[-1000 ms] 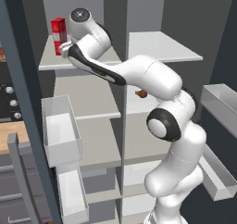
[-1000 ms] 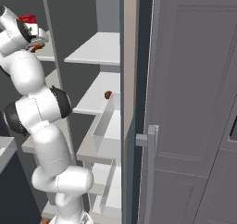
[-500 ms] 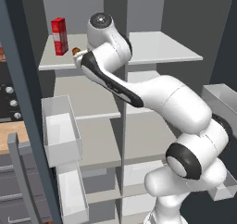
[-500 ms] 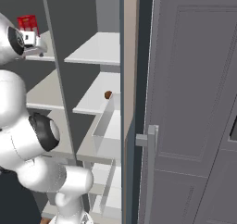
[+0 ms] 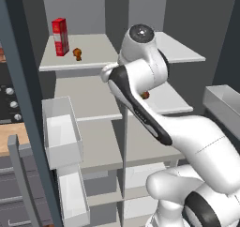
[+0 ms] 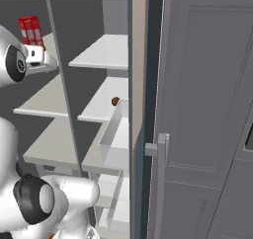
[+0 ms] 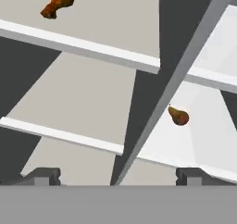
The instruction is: There's a chicken drumstick in the fridge that needs to be moved to the freezer for freezing. Pick up the chicken drumstick from the fridge, place it on any shelf in the freezer, and close the fridge and freezer doors when done.
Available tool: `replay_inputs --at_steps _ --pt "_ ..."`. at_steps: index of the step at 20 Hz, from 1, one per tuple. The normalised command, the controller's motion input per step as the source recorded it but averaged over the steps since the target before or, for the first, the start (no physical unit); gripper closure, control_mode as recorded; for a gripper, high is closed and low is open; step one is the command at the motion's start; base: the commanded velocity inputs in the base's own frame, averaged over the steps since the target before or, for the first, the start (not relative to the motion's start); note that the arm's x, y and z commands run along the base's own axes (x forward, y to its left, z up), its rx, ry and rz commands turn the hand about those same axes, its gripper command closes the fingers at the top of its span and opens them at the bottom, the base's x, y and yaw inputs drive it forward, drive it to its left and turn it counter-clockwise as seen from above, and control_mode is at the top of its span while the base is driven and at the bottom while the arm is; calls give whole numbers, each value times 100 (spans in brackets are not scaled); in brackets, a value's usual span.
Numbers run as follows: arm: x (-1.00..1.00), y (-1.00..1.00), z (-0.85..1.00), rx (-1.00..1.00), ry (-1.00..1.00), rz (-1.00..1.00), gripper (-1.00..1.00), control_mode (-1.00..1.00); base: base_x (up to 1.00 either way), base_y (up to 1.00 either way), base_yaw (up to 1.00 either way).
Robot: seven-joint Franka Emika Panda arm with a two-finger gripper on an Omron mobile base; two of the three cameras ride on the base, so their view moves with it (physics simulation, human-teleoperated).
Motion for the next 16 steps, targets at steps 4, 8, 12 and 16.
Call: replay_inputs --at_steps 4,8,12,16 --pt "-64 -66 4 0 7 -1 -100 -100 0 0 0" --pt "-33 -74 -7 0 5 -1 -100 -100 0 0 0" --pt "-13 -64 -16 0 1 -12 -100 -100 0 0 0" --pt "-9 -44 -4 0 0 -15 -100 -100 0 0 0"
